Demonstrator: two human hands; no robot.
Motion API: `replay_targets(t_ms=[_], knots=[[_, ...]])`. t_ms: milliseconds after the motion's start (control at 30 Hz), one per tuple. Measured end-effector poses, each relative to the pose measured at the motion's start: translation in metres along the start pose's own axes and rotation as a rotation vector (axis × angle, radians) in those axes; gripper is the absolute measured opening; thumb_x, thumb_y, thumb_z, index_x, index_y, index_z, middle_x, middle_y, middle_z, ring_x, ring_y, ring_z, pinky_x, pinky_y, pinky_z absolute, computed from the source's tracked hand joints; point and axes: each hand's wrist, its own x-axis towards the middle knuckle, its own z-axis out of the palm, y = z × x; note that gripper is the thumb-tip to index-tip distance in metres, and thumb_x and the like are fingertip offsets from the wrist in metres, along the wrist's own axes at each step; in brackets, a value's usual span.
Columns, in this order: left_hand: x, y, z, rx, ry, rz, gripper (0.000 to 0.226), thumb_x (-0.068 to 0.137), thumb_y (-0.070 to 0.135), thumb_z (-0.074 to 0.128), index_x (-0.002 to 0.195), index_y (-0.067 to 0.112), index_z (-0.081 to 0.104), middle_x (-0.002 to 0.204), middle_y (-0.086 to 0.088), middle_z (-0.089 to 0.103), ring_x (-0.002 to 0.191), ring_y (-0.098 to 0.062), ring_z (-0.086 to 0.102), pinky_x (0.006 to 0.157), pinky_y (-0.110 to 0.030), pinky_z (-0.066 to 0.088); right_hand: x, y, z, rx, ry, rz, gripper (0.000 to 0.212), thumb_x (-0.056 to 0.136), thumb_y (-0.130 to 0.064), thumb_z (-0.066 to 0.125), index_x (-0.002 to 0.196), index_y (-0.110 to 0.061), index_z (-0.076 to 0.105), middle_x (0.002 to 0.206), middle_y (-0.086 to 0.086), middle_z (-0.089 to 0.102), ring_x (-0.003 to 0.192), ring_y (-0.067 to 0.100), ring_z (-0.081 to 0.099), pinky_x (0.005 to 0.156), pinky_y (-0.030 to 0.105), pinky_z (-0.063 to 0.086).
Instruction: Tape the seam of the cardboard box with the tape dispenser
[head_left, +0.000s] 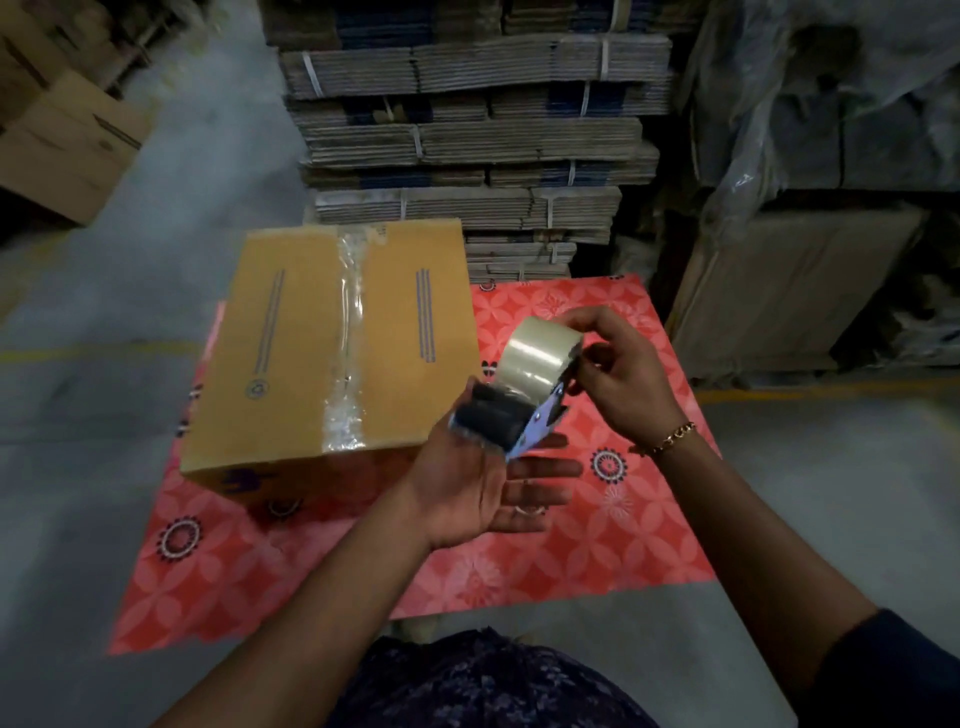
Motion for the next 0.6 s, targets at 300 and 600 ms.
replay_targets(t_ms=[300, 600], knots=[[-0.034, 0.055, -0.014, -0.130, 0.206, 0.481, 0.048, 0.088, 0.047, 0.052, 0.093, 0.008, 0.080, 0.090, -0.012, 0.072, 0.066, -0.025, 0.069, 0.062, -0.032, 0.056, 0.007, -0.067, 0.042, 0.044, 0.063, 0.023, 0.027, 0.090, -0.011, 0.065, 0.114, -0.023, 0.062, 0.109, -0.006, 0.070, 0.095, 0.011, 0.067, 0.072, 0.033, 0.056], [-0.047, 0.103, -0.033, -0.120, 0.377, 0.752, 0.043, 0.096, 0.037, 0.040, 0.093, 0.010, 0.073, 0.074, -0.011, 0.072, 0.063, -0.025, 0.068, 0.054, -0.026, 0.054, -0.024, -0.089, 0.107, 0.363, -0.084, 0.450, 0.024, 0.096, -0.019, 0.062, 0.093, 0.005, 0.065, 0.077, 0.002, 0.069, 0.057, 0.016, 0.060, 0.048, 0.026, 0.039]])
